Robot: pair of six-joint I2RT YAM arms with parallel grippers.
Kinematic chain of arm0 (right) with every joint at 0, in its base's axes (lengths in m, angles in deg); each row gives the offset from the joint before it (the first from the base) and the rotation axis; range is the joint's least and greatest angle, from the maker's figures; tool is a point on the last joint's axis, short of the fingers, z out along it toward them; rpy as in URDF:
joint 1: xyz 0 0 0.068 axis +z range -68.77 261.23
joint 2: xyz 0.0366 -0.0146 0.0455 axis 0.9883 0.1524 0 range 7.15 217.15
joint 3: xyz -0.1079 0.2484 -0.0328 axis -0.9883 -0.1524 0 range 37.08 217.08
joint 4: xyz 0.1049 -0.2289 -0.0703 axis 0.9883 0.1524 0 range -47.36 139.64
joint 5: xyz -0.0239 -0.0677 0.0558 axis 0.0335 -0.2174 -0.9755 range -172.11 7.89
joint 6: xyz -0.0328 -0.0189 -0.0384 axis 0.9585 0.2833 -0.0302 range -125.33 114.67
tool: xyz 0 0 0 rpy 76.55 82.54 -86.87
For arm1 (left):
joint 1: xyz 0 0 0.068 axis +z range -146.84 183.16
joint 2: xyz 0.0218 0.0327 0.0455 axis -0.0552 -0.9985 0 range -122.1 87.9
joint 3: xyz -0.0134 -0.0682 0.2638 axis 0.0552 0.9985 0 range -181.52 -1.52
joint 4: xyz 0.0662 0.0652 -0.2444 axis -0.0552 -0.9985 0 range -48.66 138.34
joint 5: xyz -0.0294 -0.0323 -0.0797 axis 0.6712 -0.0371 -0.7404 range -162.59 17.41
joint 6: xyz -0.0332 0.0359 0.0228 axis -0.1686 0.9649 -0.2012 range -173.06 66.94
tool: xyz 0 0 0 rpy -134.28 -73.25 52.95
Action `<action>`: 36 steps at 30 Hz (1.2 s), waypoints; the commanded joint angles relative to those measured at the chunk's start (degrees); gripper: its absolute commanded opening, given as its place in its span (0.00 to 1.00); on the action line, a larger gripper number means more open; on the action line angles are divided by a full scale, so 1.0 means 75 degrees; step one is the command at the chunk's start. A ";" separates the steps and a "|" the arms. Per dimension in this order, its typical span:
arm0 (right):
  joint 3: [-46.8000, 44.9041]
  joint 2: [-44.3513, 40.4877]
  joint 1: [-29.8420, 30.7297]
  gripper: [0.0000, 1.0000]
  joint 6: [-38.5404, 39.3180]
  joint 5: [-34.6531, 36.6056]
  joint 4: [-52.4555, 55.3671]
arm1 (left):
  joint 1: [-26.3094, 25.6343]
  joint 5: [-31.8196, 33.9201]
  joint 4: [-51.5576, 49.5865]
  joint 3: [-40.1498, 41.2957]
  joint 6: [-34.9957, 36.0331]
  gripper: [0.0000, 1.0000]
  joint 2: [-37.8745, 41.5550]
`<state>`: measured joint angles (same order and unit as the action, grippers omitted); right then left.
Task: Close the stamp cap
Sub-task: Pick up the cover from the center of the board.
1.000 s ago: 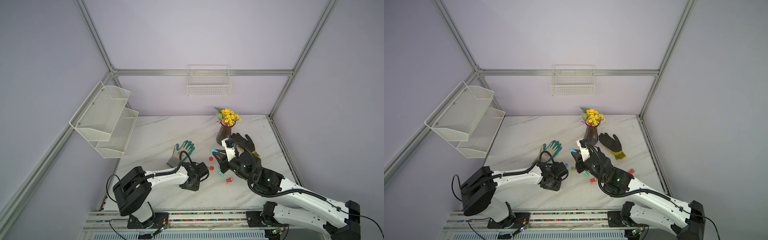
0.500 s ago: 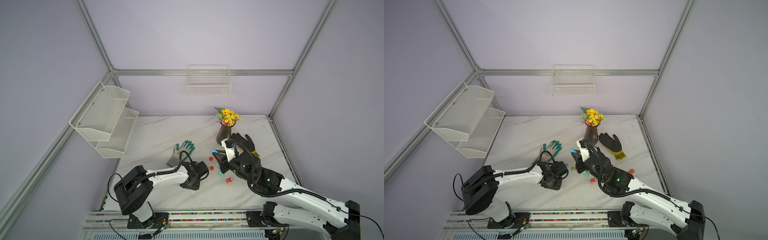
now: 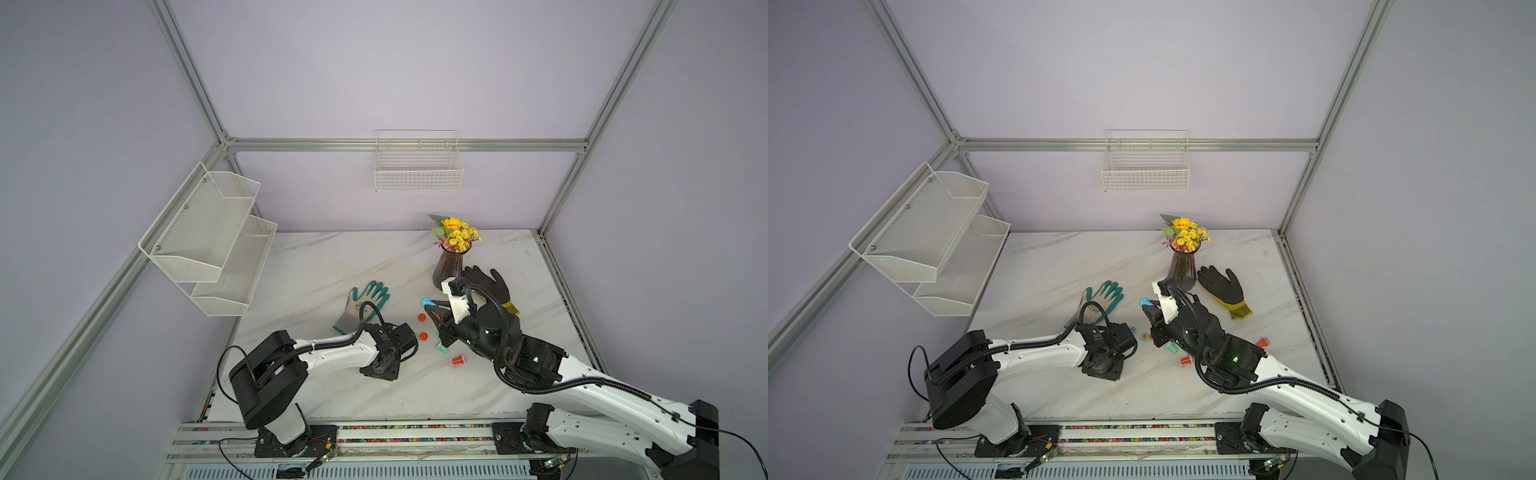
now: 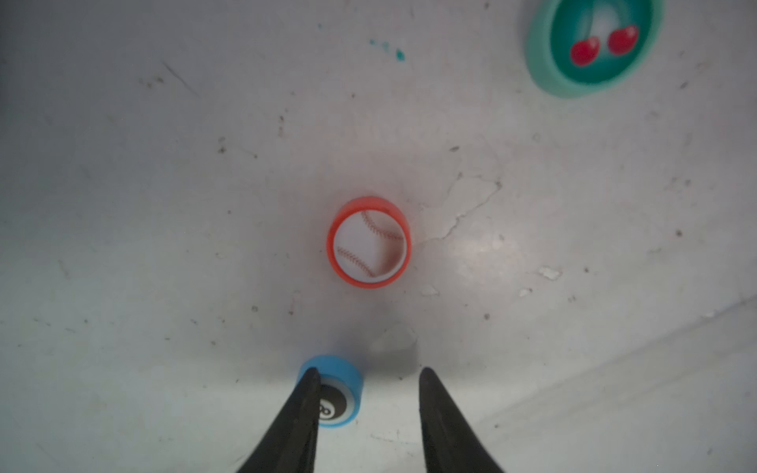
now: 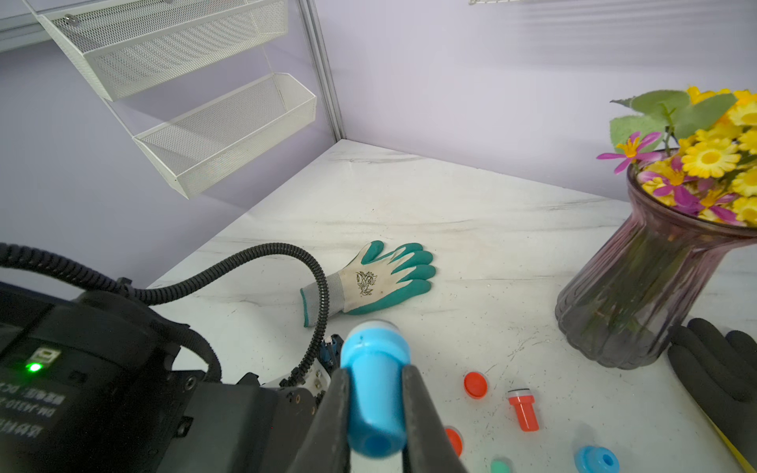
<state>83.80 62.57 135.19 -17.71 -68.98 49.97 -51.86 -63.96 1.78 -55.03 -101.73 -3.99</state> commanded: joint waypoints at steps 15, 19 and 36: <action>0.0239 0.0250 0.0015 0.00 -0.0060 -0.0109 0.0017 | 0.0048 0.0241 -0.0260 0.0061 0.0008 0.41 0.0148; 0.0263 0.0252 0.0015 0.00 -0.0048 -0.0115 0.0018 | 0.0047 0.0097 -0.0081 0.0171 0.0005 0.41 0.0021; 0.0252 0.0321 0.0016 0.00 -0.0031 -0.0145 0.0018 | 0.0058 0.0771 -0.0175 0.0436 -0.0190 0.40 0.0288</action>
<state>83.91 64.69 135.19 -17.69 -69.77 49.99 -51.86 -61.10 1.03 -53.46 -101.99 -3.21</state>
